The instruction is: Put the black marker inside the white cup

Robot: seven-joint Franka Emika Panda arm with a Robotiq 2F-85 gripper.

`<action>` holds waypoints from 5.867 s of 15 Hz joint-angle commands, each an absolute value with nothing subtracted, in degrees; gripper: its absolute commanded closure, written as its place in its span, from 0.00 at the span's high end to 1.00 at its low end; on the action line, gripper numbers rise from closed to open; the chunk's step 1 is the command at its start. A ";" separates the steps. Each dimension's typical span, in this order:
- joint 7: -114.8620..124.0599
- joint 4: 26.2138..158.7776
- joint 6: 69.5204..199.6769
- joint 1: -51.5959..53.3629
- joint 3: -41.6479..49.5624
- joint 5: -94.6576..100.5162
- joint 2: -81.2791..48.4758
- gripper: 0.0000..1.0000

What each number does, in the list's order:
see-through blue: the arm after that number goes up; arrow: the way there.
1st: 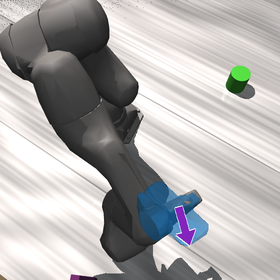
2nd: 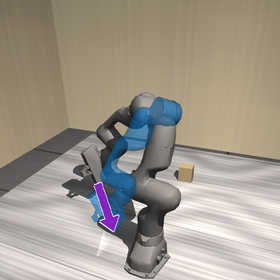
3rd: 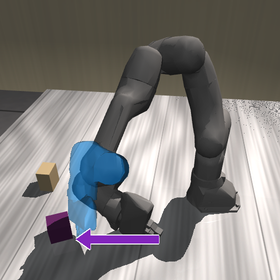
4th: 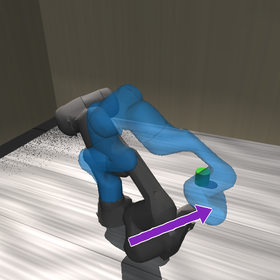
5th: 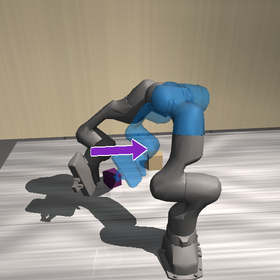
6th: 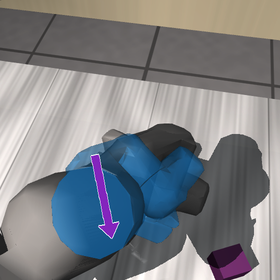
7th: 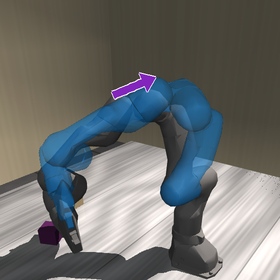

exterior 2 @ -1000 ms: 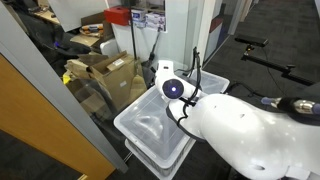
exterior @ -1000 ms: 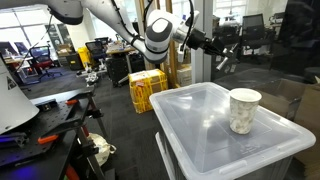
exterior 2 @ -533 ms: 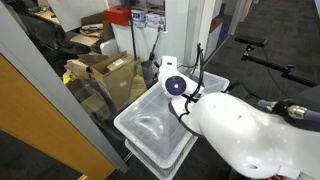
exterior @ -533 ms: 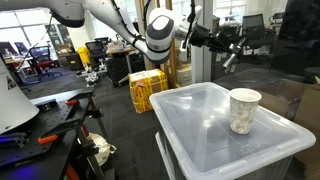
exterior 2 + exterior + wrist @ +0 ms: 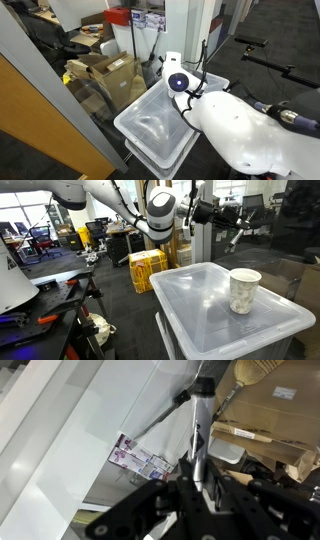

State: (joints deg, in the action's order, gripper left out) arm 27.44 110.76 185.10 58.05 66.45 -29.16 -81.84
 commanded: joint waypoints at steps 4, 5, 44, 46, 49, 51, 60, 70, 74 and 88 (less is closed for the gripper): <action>29.02 110.62 186.54 56.53 68.25 -30.30 -84.15 0.05; 29.29 110.49 186.61 56.29 68.31 -30.49 -84.58 0.05; 21.58 108.19 198.13 52.08 62.69 -48.94 -84.17 0.05; 21.24 108.52 198.11 51.63 62.57 -49.56 -84.19 0.05; 21.16 108.39 198.10 50.85 62.32 -50.24 -84.19 0.05; 21.08 108.25 198.10 50.54 62.44 -50.45 -84.21 0.05; 20.83 106.87 198.10 50.45 64.41 -51.58 -84.35 0.05; 20.65 106.57 198.08 49.02 62.50 -51.43 -84.25 0.05; 20.43 106.49 198.06 47.90 60.64 -51.14 -84.29 0.05; 16.91 100.65 198.06 42.61 54.52 -49.61 -84.53 0.05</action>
